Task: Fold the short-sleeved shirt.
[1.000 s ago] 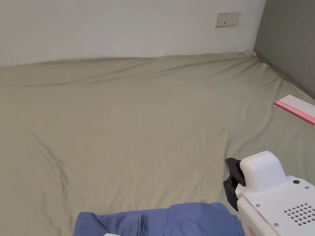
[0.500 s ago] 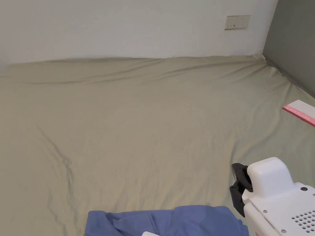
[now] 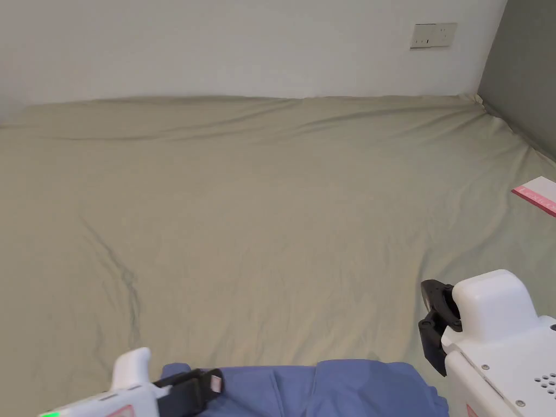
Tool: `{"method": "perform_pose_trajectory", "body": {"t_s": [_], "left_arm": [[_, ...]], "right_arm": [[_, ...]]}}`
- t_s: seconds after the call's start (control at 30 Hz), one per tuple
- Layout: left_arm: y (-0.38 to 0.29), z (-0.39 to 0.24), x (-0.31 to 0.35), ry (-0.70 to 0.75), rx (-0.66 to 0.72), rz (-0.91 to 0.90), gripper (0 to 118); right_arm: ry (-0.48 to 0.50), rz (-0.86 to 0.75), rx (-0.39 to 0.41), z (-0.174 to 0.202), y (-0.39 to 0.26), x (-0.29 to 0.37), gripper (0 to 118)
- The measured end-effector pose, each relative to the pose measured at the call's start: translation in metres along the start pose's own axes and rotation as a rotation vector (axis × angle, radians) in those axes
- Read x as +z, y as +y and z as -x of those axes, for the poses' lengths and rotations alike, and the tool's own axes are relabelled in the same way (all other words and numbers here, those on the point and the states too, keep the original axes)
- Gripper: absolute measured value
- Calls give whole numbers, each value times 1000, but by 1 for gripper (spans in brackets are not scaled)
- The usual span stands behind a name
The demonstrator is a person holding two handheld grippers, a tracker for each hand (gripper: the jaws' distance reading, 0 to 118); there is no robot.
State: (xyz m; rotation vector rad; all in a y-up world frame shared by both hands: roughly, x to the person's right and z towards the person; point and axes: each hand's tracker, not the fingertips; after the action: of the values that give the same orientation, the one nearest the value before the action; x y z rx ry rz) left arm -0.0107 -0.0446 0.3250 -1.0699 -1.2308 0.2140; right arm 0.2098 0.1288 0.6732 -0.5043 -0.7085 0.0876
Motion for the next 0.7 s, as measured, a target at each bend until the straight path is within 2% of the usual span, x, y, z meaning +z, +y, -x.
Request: {"method": "perform_pose_trajectory", "body": {"t_s": [0.03, 0.07, 0.1, 0.13, 0.17, 0.3, 0.37, 0.47, 0.53, 0.57, 0.6, 0.63, 0.7], "left_arm": [[6, 16, 9, 39, 23, 8, 34], [10, 30, 14, 63, 37, 21, 49], [11, 43, 17, 55, 57, 34, 80], [11, 58, 19, 36, 91, 56, 102], [11, 70, 21, 23, 137, 68, 117], [-4, 102, 16, -43, 347, 80, 118], [-10, 113, 4, -135, 427, 105, 117], [-24, 115, -20, -208, 502, 165, 110], [-30, 102, -30, -291, 512, 172, 97], [-31, 97, -36, -276, 516, 182, 79], [-32, 92, -41, -241, 512, 186, 37], [-34, 99, -46, -169, 504, 197, 13], [-38, 89, -56, -7, 417, 254, 13]], "right_arm": [[3, 1, -1, 1, 0, 0, 2], [4, 2, 1, 2, 0, -1, 2], [6, 4, 3, 3, 0, -2, 2], [8, 7, 5, 5, -1, -3, 2], [12, 10, 8, 6, -1, -3, 2], [17, 21, 15, 8, -3, -5, 2], [16, 24, 16, 9, -2, -6, 2], [13, 26, 22, 9, -2, -6, 2], [12, 27, 25, 10, -1, -6, 2], [12, 27, 26, 10, -1, -6, 2], [12, 27, 28, 11, -1, -6, 2], [12, 27, 29, 11, 0, -6, 2], [17, 27, 29, 13, 0, -7, 2]]}}
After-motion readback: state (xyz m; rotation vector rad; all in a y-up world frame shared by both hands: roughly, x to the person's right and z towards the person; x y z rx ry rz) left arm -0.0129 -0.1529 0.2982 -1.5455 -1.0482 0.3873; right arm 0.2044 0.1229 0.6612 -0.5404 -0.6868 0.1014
